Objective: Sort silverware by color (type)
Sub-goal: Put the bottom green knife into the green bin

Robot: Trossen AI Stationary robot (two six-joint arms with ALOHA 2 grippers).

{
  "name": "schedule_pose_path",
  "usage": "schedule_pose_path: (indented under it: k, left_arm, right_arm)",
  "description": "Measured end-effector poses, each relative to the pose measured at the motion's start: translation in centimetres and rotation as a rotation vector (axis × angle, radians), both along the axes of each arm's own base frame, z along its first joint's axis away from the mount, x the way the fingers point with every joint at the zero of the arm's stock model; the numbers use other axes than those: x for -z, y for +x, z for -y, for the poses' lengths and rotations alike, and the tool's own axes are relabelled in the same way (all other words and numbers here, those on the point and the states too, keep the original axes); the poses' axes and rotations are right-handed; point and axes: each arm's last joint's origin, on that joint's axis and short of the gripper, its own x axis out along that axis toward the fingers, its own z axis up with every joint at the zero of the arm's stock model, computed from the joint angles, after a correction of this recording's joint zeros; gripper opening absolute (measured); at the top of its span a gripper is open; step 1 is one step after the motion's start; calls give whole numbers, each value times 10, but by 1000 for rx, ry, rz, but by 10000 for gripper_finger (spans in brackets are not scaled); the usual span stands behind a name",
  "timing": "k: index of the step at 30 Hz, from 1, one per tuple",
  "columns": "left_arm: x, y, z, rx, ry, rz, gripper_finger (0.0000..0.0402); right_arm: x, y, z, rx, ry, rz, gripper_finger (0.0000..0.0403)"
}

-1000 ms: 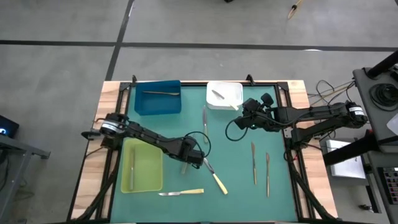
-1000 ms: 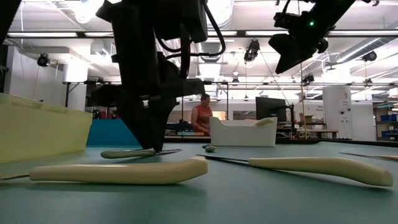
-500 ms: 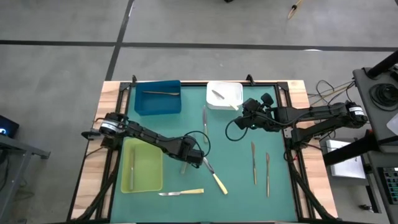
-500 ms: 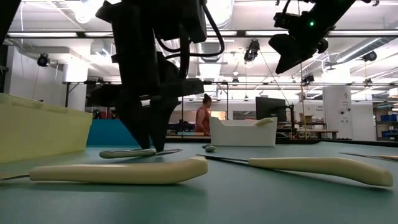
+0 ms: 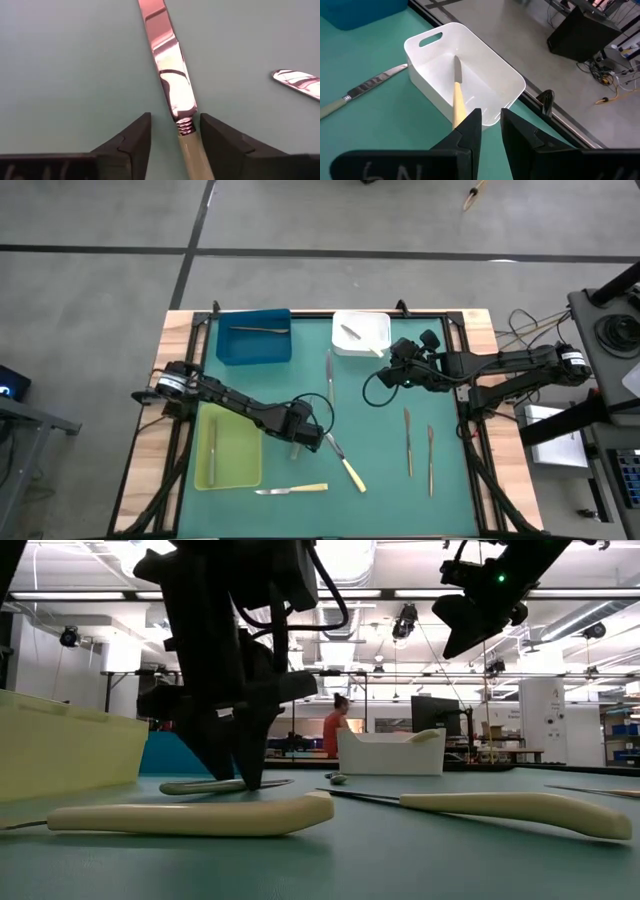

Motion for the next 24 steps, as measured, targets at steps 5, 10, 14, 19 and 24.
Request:
schedule_pose_path:
  k: [5,10,14,19,24]
  left_arm:
    - [1,0,0,-4,0,0,83]
    - [1,1,0,-19,-7,8,17]
    - [-2,2,0,-23,-7,12,16]
    - [-10,4,1,-9,6,-3,11]
    - [-28,6,0,13,31,24,1]
  right_arm:
    - [0,0,0,-2,-1,-2,63]
    - [0,0,0,-1,-1,-2,63]
    - [0,0,0,-1,-1,-2,63]
    - [0,0,0,-2,-2,-4,63]
    - [0,0,0,-4,-2,-5,63]
